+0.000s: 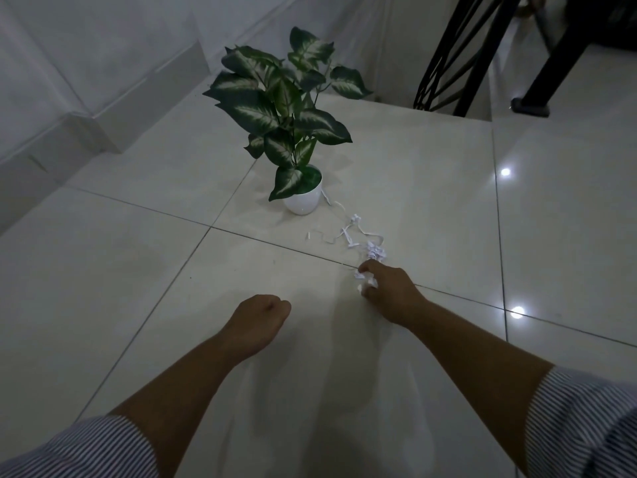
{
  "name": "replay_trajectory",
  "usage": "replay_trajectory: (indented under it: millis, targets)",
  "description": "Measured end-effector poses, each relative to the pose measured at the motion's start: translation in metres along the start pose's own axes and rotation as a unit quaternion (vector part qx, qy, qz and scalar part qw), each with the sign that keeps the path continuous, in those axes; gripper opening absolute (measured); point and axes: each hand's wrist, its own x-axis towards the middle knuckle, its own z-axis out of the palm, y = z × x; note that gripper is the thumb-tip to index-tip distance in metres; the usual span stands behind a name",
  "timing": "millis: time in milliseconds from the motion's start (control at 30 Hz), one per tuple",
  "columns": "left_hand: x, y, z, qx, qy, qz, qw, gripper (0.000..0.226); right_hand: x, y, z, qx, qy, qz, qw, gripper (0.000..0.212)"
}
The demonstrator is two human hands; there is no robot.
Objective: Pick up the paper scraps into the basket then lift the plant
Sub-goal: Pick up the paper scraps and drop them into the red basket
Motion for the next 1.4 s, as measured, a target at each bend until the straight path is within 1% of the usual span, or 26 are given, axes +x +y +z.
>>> replay_trajectory:
  millis: [67, 133, 267, 367, 433, 533, 600, 667, 733, 867, 967, 1033, 1067, 1133, 1200, 1300, 1333, 1400]
  targets:
    - [0.0, -0.003, 0.002, 0.004, 0.004, 0.003, 1.0, 0.032, 0.002, 0.0, 0.001, -0.013, 0.005, -0.007, 1.0, 0.028]
    - [0.0, -0.006, 0.003, 0.004, 0.005, 0.001, 1.0, 0.031, 0.005, -0.001, 0.002, -0.027, 0.011, -0.011, 1.0, 0.026]
    - [-0.002, -0.007, 0.002, 0.0, -0.006, -0.006, 1.0, 0.026, 0.005, -0.002, 0.006, -0.073, 0.02, -0.04, 0.996, 0.013]
    - [-0.002, -0.006, 0.001, 0.002, -0.006, -0.002, 1.0, 0.025, 0.003, -0.002, 0.013, -0.095, 0.019, -0.044, 0.994, 0.017]
    - [-0.002, -0.006, -0.001, -0.007, -0.004, -0.002, 1.0, 0.025, 0.005, -0.004, 0.014, -0.078, 0.02, -0.032, 0.996, 0.018]
    - [-0.001, -0.007, -0.005, -0.013, 0.008, 0.001, 1.0, 0.027, 0.008, -0.01, 0.01, -0.012, 0.017, 0.011, 1.0, 0.018]
    - [-0.002, -0.009, -0.009, -0.019, 0.027, 0.001, 0.999, 0.031, 0.007, -0.017, 0.007, 0.099, -0.001, 0.058, 0.993, 0.025]
    - [-0.005, -0.01, -0.014, -0.034, 0.046, -0.009, 0.998, 0.033, 0.004, -0.03, 0.007, 0.236, -0.025, 0.101, 0.966, 0.026]
    - [-0.01, -0.01, -0.021, -0.059, 0.056, -0.03, 0.996, 0.03, -0.001, -0.046, 0.01, 0.331, -0.057, 0.119, 0.934, 0.021]
    - [-0.027, -0.019, -0.045, -0.129, 0.076, -0.09, 0.985, 0.022, -0.007, -0.098, 0.024, 0.424, -0.138, 0.117, 0.887, 0.03]
    - [-0.047, -0.028, -0.074, -0.206, 0.116, -0.134, 0.962, 0.015, -0.016, -0.153, 0.036, 0.504, -0.203, 0.12, 0.831, 0.031]
    - [-0.061, -0.032, -0.095, -0.281, 0.146, -0.159, 0.935, 0.015, -0.024, -0.189, 0.043, 0.546, -0.238, 0.125, 0.794, 0.026]
    - [-0.072, -0.036, -0.109, -0.317, 0.166, -0.164, 0.919, 0.018, -0.029, -0.211, 0.046, 0.553, -0.258, 0.12, 0.783, 0.024]
    - [-0.096, -0.043, -0.135, -0.369, 0.201, -0.163, 0.892, 0.025, -0.043, -0.251, 0.053, 0.557, -0.296, 0.101, 0.769, 0.026]
    - [-0.126, -0.052, -0.161, -0.392, 0.242, -0.162, 0.873, 0.028, -0.058, -0.286, 0.059, 0.549, -0.333, 0.084, 0.762, 0.025]
    - [-0.191, -0.076, -0.208, -0.398, 0.323, -0.159, 0.844, 0.025, -0.091, -0.35, 0.075, 0.53, -0.386, 0.073, 0.752, 0.024]
    - [-0.206, -0.081, -0.219, -0.392, 0.339, -0.163, 0.839, 0.024, -0.097, -0.362, 0.081, 0.527, -0.392, 0.075, 0.75, 0.024]
    - [-0.25, -0.098, -0.246, -0.382, 0.387, -0.17, 0.822, 0.024, -0.117, -0.396, 0.1, 0.501, -0.41, 0.067, 0.759, 0.024]
